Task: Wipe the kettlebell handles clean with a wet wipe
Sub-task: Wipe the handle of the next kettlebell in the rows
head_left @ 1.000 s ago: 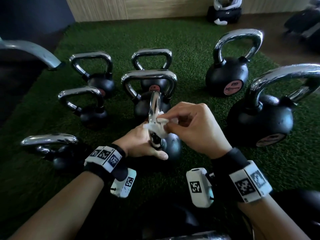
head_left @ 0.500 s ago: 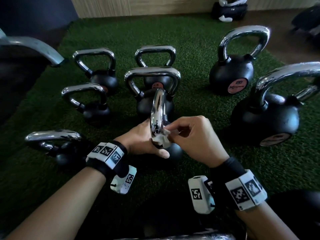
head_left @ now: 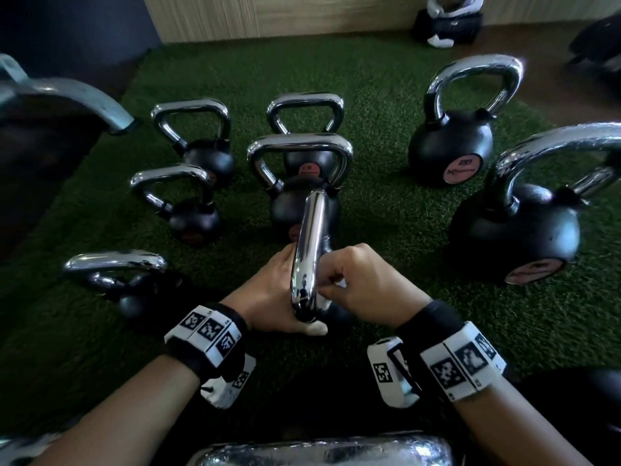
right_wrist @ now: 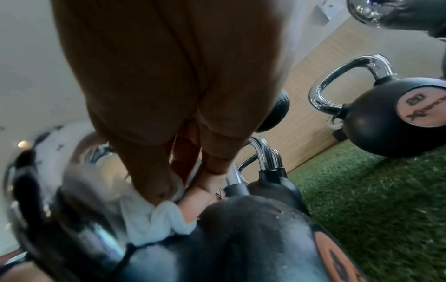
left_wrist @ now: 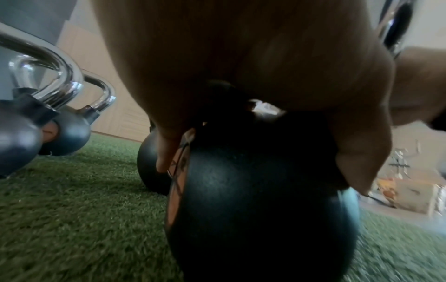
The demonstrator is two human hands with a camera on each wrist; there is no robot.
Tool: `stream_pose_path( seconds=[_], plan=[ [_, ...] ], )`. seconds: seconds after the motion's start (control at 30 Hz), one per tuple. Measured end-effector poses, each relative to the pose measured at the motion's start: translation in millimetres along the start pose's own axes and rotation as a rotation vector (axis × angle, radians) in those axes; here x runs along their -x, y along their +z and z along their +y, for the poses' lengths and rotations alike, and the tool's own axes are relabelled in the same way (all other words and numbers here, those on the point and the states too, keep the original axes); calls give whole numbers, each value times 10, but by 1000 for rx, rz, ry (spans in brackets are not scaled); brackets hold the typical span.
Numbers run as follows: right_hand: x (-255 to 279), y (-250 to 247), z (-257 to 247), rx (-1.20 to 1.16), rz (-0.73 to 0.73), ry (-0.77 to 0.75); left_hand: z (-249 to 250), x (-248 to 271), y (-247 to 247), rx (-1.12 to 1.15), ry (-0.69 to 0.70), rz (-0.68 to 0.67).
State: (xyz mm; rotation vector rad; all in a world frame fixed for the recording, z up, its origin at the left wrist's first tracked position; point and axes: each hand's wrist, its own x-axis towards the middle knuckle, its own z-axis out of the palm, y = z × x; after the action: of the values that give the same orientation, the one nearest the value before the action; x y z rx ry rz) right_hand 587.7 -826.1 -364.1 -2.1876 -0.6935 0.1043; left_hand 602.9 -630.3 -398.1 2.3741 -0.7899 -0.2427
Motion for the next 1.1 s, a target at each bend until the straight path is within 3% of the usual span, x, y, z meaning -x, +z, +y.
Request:
stream_pose_path(
  seconds=[0.13, 0.33, 0.6, 0.73, 0.87, 1.0, 1.1],
  plan=[
    [60, -52, -46, -166, -97, 2, 53, 45, 11, -69, 16, -6],
    [48, -59, 12, -246, -144, 40, 106, 76, -8, 21, -36, 12],
    [89, -72, 99, -798, -175, 142, 128, 73, -12, 90, -163, 7],
    [-26, -28, 157, -1144, -155, 279, 2, -1, 56, 115, -201, -12],
    [9, 19, 180, -1201, -178, 253, -25, -1, 89, 134, -234, 4],
    [-23, 61, 181, -1220, -109, 232, 62, 23, 41, 114, -154, 29],
    [-148, 123, 190, -1347, 31, 239, 93, 19, 29, 64, -36, 59]
  ],
)
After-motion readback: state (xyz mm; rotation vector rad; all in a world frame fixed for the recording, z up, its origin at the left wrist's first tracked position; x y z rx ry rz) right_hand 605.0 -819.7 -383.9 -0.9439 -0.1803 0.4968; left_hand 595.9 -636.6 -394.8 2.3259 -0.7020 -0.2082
